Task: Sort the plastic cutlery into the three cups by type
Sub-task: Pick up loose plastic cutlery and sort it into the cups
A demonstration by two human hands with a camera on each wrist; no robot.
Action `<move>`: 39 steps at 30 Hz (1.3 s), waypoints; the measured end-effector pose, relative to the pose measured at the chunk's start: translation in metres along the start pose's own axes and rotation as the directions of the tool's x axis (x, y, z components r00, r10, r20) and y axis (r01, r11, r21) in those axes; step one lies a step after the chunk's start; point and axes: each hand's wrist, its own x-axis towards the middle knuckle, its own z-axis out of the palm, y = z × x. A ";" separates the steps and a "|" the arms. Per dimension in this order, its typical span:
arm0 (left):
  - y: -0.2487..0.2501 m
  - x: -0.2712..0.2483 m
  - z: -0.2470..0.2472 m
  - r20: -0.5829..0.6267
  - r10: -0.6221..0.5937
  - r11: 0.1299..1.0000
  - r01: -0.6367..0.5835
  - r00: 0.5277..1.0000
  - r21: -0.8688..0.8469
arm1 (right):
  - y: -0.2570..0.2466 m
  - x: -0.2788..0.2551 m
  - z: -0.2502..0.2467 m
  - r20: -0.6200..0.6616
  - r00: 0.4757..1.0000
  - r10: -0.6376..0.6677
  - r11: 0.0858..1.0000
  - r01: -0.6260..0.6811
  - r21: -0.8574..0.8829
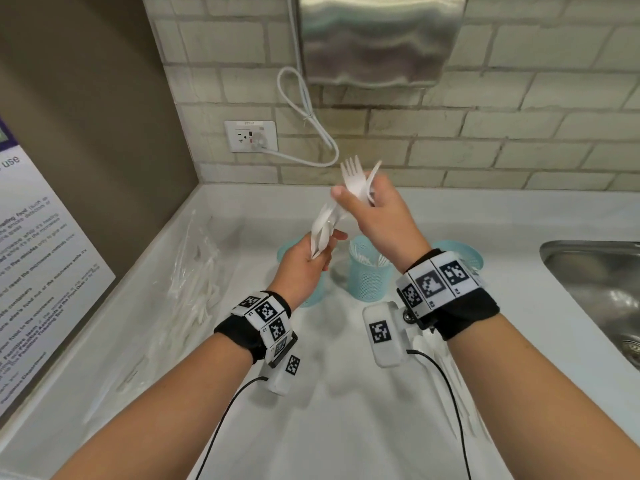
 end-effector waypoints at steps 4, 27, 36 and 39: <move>0.000 0.000 0.005 0.022 0.023 1.000 -0.023 0.999 0.004 | 0.005 0.000 -0.004 -0.012 0.997 0.081 0.992 -0.082 -0.095; -0.006 0.015 0.043 -0.078 -0.078 0.988 0.066 0.994 -0.142 | 0.033 0.022 -0.062 -0.340 0.906 -0.251 0.868 0.055 -0.494; -0.013 0.015 0.047 -0.081 -0.087 0.986 0.075 0.993 -0.148 | 0.075 0.022 -0.047 -0.137 0.990 -0.037 0.941 -0.012 -0.339; -0.010 0.015 0.049 -0.085 -0.080 0.988 0.068 0.993 -0.140 | 0.057 0.035 -0.049 -0.245 0.965 -0.091 0.974 0.034 -0.225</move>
